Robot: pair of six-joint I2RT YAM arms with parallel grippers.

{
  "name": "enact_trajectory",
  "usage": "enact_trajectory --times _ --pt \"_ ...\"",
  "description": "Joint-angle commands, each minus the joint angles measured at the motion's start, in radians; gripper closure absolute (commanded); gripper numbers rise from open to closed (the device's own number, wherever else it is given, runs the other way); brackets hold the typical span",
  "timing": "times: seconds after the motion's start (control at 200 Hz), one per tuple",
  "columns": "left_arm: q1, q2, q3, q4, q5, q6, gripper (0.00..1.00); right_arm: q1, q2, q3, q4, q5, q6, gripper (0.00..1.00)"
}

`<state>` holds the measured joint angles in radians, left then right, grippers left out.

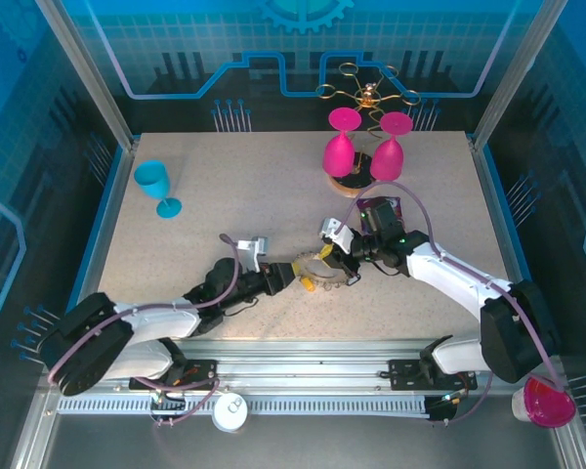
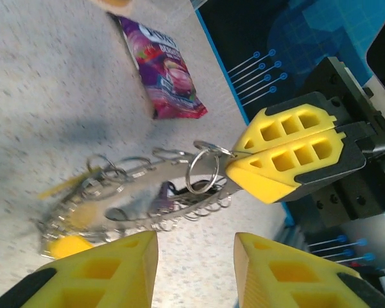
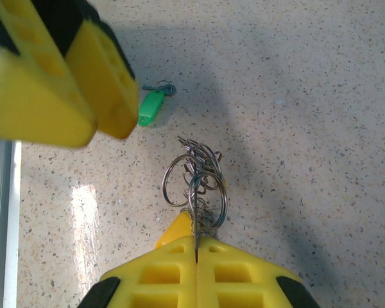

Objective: Put the keys on the keyring

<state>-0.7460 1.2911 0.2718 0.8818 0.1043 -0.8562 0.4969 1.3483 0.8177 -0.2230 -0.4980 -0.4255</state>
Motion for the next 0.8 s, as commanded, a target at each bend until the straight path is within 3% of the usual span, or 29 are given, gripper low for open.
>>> enact_trajectory --times 0.0,0.115,0.235,0.796 --pt "-0.013 0.101 -0.010 0.288 -0.029 -0.208 0.62 0.017 -0.006 -0.009 0.016 -0.011 0.022 1.00" --pt "-0.012 0.279 -0.007 0.518 -0.014 -0.310 0.63 0.020 -0.012 -0.010 0.016 -0.015 0.032 1.00" --pt "-0.033 0.361 0.029 0.520 -0.018 -0.342 0.63 0.025 -0.014 -0.013 0.021 -0.017 0.045 1.00" --pt "-0.041 0.305 0.039 0.520 -0.093 -0.334 0.59 0.048 -0.020 -0.015 0.022 -0.026 0.075 1.00"
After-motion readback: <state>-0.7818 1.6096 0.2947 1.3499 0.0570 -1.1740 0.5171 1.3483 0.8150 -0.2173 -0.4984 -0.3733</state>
